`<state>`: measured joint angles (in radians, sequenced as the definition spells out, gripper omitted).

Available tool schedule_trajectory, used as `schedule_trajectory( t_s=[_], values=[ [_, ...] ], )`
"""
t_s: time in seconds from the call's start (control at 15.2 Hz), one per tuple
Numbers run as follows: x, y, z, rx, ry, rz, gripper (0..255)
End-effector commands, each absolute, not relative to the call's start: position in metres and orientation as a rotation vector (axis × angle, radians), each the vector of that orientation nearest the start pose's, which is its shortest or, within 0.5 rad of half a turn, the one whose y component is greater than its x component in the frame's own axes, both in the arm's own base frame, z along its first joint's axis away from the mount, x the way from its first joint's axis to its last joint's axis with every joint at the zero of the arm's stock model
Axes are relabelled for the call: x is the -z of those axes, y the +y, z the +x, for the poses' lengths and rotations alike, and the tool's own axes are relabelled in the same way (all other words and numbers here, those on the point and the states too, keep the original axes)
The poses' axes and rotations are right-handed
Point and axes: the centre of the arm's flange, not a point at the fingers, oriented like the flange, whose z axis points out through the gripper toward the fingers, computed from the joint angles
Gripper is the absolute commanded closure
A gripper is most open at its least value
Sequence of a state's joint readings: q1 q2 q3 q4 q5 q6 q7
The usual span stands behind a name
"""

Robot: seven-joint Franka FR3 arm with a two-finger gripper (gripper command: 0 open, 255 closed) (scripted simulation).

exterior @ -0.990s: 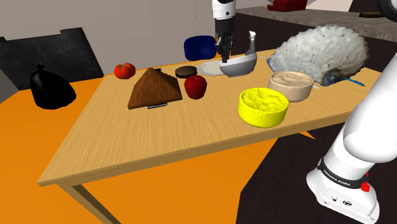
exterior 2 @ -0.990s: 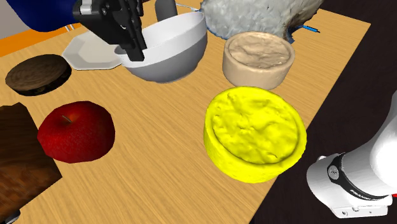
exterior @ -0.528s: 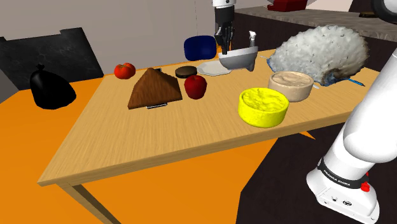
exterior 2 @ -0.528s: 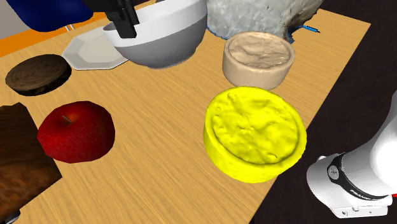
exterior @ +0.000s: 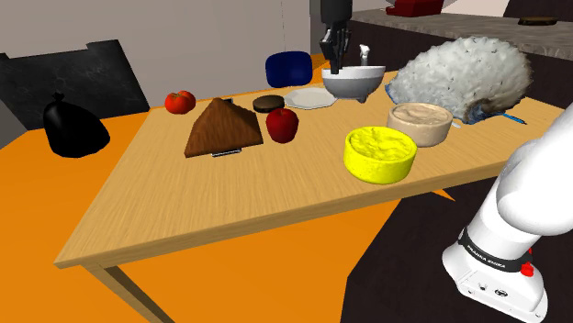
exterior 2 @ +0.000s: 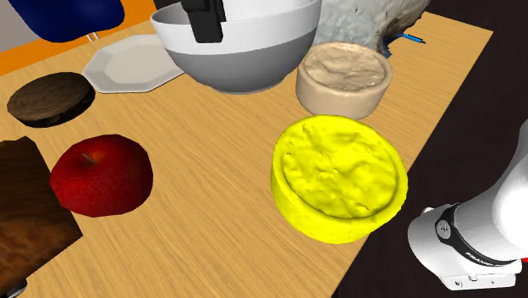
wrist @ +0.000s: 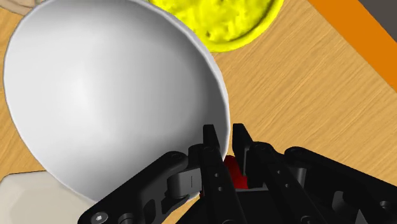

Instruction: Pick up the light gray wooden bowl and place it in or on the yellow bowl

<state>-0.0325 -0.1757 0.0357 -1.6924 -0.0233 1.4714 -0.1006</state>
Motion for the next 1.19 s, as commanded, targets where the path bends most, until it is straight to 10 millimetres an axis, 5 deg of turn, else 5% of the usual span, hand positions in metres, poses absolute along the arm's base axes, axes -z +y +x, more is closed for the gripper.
schedule_trajectory(
  t_s=[0.0, 0.79, 1.12],
  values=[
    [-0.654, 0.012, 0.464, -0.074, -0.16, -3.164, 255],
    [-0.687, 0.083, 0.326, -0.074, -0.16, -3.164, 255],
    [-0.661, 0.083, 0.326, -0.074, -0.16, -3.164, 255]
  ],
)
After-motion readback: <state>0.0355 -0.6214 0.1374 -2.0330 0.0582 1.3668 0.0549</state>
